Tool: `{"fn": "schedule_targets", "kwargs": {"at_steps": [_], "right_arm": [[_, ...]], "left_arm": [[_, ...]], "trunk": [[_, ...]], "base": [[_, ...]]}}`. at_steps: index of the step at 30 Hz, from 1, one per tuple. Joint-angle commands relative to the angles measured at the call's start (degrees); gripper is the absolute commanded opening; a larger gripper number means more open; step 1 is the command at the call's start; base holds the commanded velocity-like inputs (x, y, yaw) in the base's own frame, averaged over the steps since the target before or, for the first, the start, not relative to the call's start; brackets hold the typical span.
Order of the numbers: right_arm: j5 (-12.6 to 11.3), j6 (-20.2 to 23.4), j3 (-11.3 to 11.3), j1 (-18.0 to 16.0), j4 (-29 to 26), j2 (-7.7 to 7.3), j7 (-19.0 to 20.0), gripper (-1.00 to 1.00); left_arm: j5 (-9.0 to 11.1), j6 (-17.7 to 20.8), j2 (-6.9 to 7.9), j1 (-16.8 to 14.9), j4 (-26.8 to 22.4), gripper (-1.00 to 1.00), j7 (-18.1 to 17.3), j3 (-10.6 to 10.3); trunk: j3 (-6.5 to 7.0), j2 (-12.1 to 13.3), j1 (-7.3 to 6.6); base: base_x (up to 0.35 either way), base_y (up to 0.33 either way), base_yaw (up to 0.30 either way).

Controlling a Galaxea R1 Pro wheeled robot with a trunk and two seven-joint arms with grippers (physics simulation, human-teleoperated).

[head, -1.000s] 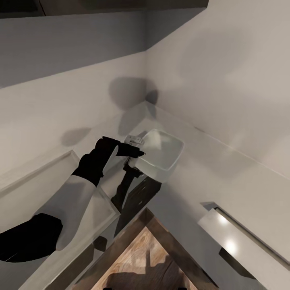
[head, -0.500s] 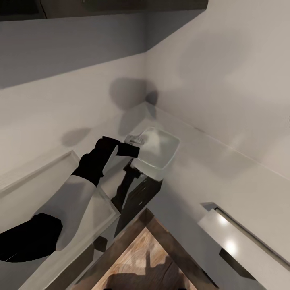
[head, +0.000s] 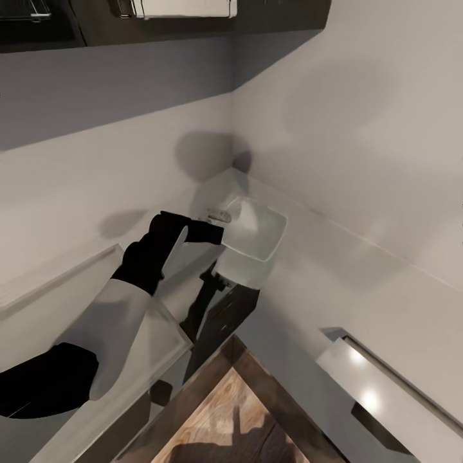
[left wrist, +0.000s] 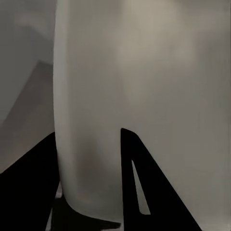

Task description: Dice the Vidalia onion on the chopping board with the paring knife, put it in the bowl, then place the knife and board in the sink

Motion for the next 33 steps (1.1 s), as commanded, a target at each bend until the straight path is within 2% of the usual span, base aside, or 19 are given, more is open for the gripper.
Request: {"fn": "schedule_targets", "kwargs": {"at_steps": [1,9,13,16,19,21,25,30,33], "right_arm": [[0.0,-0.2,-0.4,0.0,-0.1,0.05,-0.1,1.00],[0.0,-0.8,-0.4,0.0,-0.3,0.10,0.0,1.00],[0.0,-4.5,-0.4,0.0,-0.4,-0.16,0.0,1.00],[0.0,-6.2,-0.6,0.0,-0.7,-0.93,0.0,1.00],[0.1,-7.4,-0.7,0.0,-2.1,-1.75,0.0,1.00],[0.3,-10.3,-0.7,0.0,-4.3,-2.09,0.0,1.00],[0.4,-16.1,-0.6,0.0,-6.5,-2.26,0.0,1.00],[0.4,-23.6,-0.6,0.0,-6.9,-2.29,0.0,1.00],[0.4,-24.9,-0.6,0.0,-6.9,-2.29,0.0,1.00]], "left_arm": [[-0.1,0.3,-0.01,0.0,-0.7,-1.00,-0.2,0.0],[0.0,0.7,0.12,0.0,-3.7,-1.00,0.0,0.2],[0.4,0.8,0.16,0.0,-4.0,-1.00,0.0,0.6],[0.9,1.3,0.12,0.0,-4.3,-1.00,0.1,4.1],[1.1,2.9,0.09,0.0,-5.0,-1.00,0.1,6.7],[1.1,5.3,0.14,0.0,-6.8,-1.00,0.1,7.8],[1.1,8.0,0.31,0.0,-8.6,-1.00,0.1,8.4],[0.9,8.5,0.26,0.0,-10.8,-1.00,0.4,8.4],[0.9,8.5,0.31,0.0,-11.0,-1.00,0.4,8.4]], "trunk": [[0.02,-0.1,0.04],[0.73,-0.1,0.04],[1.09,-0.1,0.04],[1.36,-0.1,0.04],[1.63,-0.1,0.04],[1.81,-0.1,0.04],[2.17,-0.1,0.04],[2.63,-0.1,0.04],[2.90,-0.1,0.04]], "base": [[0.000,0.000,0.000],[0.000,0.000,0.000],[0.000,0.000,0.000],[0.000,0.000,0.000],[0.000,0.000,0.000],[0.000,0.000,0.000],[0.000,0.000,0.000],[0.000,0.000,0.000],[0.000,0.000,0.000]]}}
